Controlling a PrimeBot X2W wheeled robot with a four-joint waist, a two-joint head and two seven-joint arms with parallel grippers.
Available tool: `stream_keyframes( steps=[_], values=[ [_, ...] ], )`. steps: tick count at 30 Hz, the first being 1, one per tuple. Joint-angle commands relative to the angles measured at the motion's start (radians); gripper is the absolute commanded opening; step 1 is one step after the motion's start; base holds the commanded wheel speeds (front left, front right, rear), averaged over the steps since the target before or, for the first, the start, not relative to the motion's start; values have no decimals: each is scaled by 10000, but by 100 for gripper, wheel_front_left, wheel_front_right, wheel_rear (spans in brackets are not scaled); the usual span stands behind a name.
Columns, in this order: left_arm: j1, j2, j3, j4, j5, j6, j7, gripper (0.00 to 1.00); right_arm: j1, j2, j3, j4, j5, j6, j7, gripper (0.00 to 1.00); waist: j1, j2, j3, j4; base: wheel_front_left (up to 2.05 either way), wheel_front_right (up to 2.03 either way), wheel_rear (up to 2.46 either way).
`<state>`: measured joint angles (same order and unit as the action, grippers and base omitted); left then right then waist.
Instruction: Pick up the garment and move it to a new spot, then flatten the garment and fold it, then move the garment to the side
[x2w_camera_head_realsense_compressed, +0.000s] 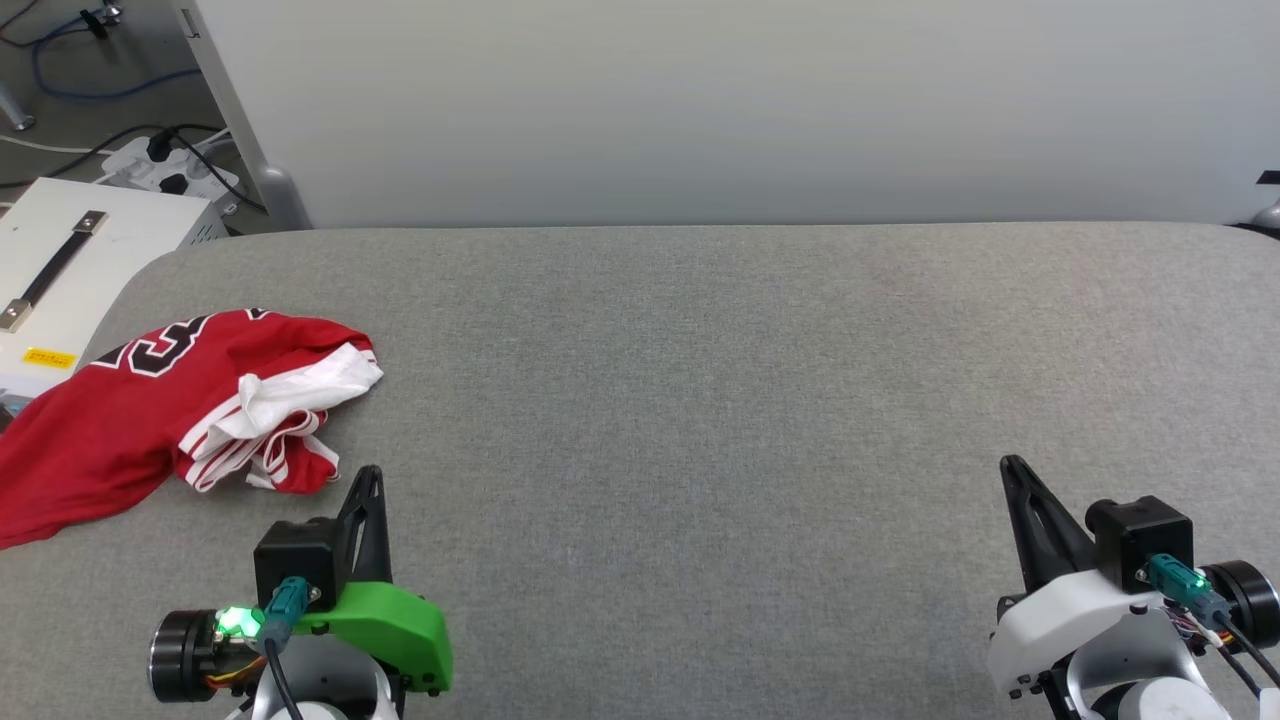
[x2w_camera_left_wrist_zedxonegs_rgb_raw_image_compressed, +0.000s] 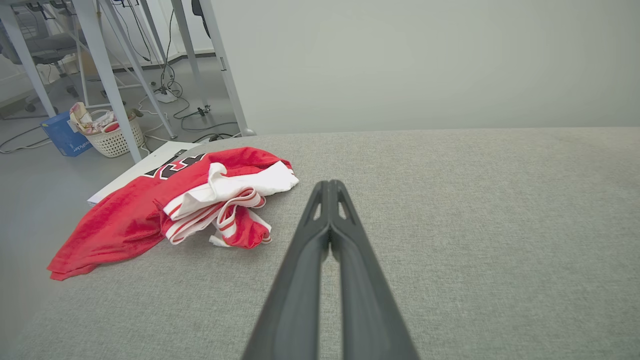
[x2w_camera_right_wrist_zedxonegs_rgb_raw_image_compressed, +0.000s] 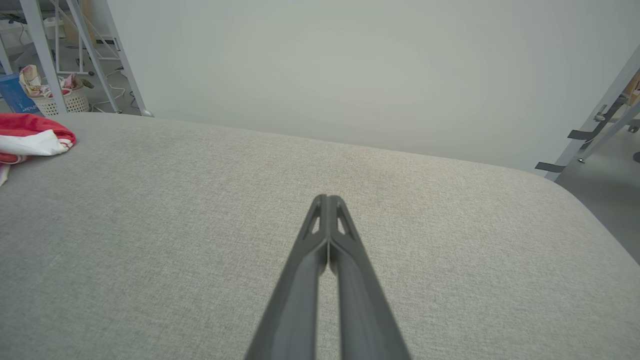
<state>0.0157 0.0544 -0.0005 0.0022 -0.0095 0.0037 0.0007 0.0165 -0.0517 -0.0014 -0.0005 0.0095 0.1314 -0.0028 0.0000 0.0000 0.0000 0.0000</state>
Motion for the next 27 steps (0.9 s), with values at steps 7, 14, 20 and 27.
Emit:
stream_keyframes(
  steps=[7, 14, 20, 27],
  values=[
    [-157, -42, 5, -22, 95, -37, -7, 0, -165, 15, 14, 5, -95, -7, 28, 0, 0, 0, 0, 0, 0, 0, 0],
    [-157, -42, 5, -22, 95, -37, -7, 0, -165, 15, 14, 5, -95, -7, 28, 0, 0, 0, 0, 0, 0, 0, 0],
    [-157, -42, 5, -22, 95, -37, -7, 0, -165, 15, 14, 5, -95, -7, 28, 0, 0, 0, 0, 0, 0, 0, 0],
    [-157, -42, 5, -22, 95, -37, -7, 0, -165, 15, 14, 5, -95, -7, 28, 0, 0, 0, 0, 0, 0, 0, 0]
  ],
)
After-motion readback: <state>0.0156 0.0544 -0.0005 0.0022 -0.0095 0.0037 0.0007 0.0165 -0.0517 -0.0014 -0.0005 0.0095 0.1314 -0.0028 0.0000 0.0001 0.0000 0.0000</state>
